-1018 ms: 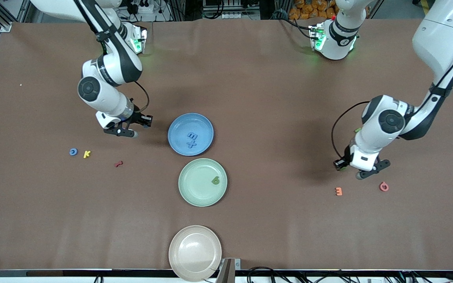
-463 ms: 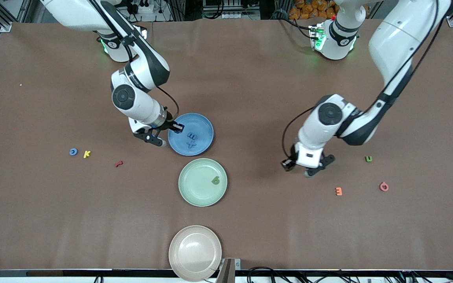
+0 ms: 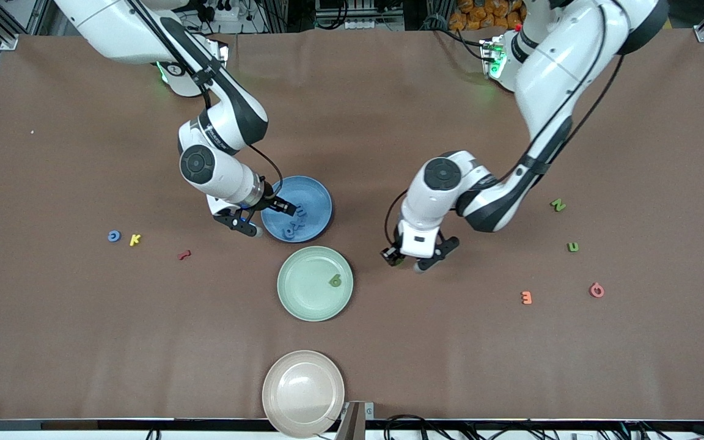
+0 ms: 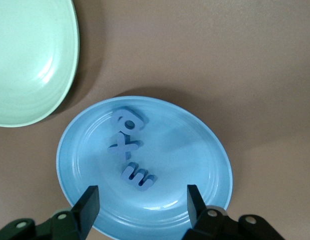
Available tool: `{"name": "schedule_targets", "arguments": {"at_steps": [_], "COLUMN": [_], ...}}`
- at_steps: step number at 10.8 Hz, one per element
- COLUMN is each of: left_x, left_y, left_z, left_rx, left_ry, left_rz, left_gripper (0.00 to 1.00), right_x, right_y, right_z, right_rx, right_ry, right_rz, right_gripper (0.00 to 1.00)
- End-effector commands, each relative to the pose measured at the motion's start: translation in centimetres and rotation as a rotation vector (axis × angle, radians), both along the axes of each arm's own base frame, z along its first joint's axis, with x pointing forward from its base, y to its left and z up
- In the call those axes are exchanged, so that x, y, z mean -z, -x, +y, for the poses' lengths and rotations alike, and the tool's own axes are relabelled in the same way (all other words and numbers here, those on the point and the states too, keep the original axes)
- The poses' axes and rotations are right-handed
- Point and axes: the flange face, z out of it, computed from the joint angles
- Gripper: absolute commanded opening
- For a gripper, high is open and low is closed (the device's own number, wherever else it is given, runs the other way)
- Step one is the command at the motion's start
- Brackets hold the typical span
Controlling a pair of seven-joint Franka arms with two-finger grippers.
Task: Sort letters by color into matching plates
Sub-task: 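Carry the blue g to the blue plate while the left gripper carries the B, then release the B onto the green plate while the right gripper releases the g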
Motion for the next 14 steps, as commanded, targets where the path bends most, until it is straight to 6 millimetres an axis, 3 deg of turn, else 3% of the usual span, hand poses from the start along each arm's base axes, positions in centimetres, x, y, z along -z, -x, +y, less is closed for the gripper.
{"name": "schedule_targets", "arguments": {"at_steps": [1, 4, 8, 9, 10, 11, 14], "left_x": [-1.0, -1.8, -2.4, -2.5, -2.5, -2.4, -0.3], "left_y": [-0.6, 1.5, 3.7, 3.4, 3.5, 3.3, 2.0], "left_z": [-6.7, -10.8, -13.9, -13.6, -13.5, -13.1, -10.3], "left_rx": [-0.050, -0.116, -0.114, -0.122, -0.108, -0.104, -0.057], "left_ry": [0.074, 0.205, 0.301, 0.300, 0.293, 0.272, 0.051], "left_rz": [-0.060, -0.173, -0.245, -0.244, -0.252, -0.254, -0.211], "left_gripper": [0.00, 0.00, 0.00, 0.43, 0.99, 1.00, 1.00], "right_x": [-2.1, -6.4, -7.7, -7.5, -7.1, -6.7, -5.2], "right_y": [-1.8, -3.5, -5.6, -5.8, -5.9, -5.9, -5.9], "right_z": [-2.8, -11.0, -23.3, -27.4, -31.6, -35.6, -40.3], "right_rx": [0.015, -0.101, -0.214, -0.260, -0.310, -0.368, -0.416], "right_ry": [0.014, 0.056, 0.096, 0.104, 0.121, 0.142, 0.170], "right_rz": [-0.034, -0.029, -0.073, -0.077, -0.088, -0.104, -0.142], "right_gripper": [0.73, 0.69, 0.69, 0.69, 0.69, 0.69, 0.69]}}
